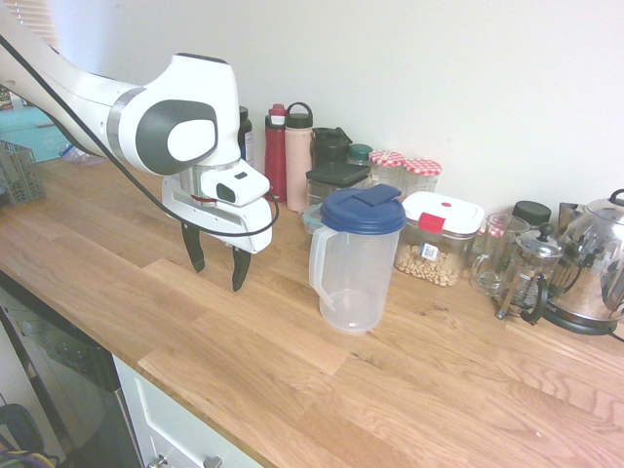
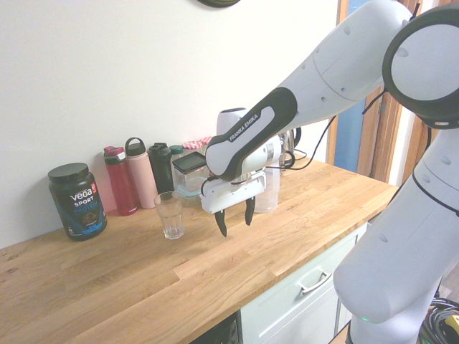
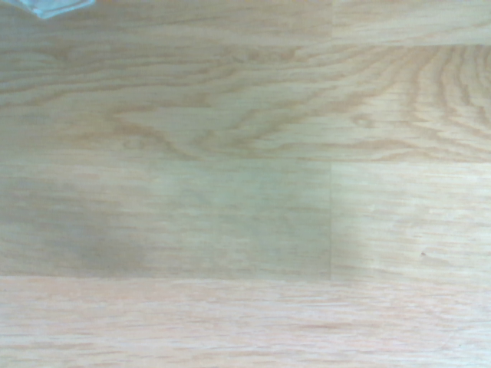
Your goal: Pour me some water
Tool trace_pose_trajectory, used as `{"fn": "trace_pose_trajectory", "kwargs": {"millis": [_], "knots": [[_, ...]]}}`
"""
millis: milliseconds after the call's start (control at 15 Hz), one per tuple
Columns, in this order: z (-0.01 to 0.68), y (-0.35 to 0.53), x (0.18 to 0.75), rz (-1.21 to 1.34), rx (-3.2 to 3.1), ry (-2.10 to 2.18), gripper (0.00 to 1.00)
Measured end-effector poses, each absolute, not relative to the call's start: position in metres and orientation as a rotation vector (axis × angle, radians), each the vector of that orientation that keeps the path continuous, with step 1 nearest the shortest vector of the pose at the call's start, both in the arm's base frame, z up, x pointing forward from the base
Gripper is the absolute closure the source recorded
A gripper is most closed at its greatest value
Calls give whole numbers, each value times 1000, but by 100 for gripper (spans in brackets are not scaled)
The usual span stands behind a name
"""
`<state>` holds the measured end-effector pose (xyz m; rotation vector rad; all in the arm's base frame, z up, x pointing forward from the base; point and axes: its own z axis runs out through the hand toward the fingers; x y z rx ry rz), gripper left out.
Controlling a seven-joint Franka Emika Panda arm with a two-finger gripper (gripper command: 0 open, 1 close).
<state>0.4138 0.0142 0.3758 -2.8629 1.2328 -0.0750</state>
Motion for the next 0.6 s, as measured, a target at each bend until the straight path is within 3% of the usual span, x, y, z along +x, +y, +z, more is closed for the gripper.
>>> {"fn": "trace_pose_trajectory", "kwargs": {"millis": [267, 600], "knots": [[390, 12, 415, -103, -2837, 1267, 0], [489, -20, 373, -289, -2759, 1341, 0]]}}
